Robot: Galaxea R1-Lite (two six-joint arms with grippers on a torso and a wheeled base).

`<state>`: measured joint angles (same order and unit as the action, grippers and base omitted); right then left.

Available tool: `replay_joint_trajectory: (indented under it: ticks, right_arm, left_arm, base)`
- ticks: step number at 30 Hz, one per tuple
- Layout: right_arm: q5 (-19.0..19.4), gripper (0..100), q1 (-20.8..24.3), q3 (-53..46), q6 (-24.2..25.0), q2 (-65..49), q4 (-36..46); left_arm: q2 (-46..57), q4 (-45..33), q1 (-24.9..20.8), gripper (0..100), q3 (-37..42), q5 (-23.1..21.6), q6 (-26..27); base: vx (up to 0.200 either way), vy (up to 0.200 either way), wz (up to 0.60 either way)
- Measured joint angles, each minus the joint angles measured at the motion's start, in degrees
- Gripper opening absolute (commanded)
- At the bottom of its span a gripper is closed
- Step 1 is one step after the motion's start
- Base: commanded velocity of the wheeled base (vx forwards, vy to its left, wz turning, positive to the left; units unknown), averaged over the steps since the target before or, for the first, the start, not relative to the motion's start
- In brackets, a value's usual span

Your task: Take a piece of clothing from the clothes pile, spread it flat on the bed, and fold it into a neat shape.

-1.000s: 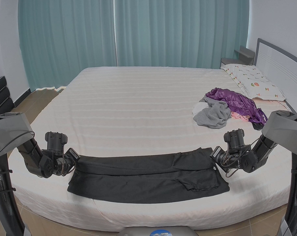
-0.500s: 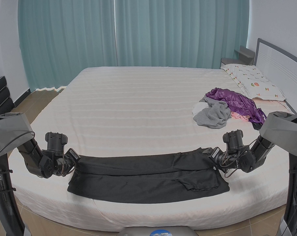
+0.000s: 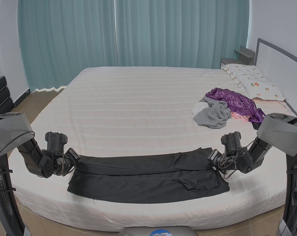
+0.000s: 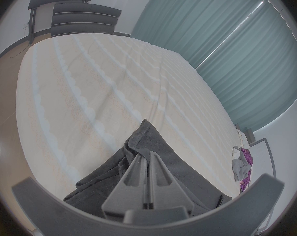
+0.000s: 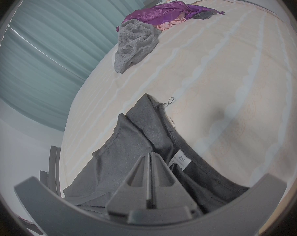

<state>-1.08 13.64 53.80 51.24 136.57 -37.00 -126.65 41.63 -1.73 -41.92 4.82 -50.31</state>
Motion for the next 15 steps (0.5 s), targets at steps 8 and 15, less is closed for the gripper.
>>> replay_joint_trajectory:
  ticks: [8, 15]
  right_arm:
    - [0.2, 0, -1.0, 0.2, 0.1, -0.4, -0.1]
    - [0.3, 0, -1.7, 0.5, 0.4, -1.2, -0.5]
  left_arm:
    - [0.0, 0.0, 0.0, 0, 0.0, 0.0, 0.0]
    - [0.0, 0.0, 0.2, 0, -0.8, 0.0, 0.1]
  base:
    - [0.0, 0.0, 0.0]
    - [0.0, 0.0, 0.0]
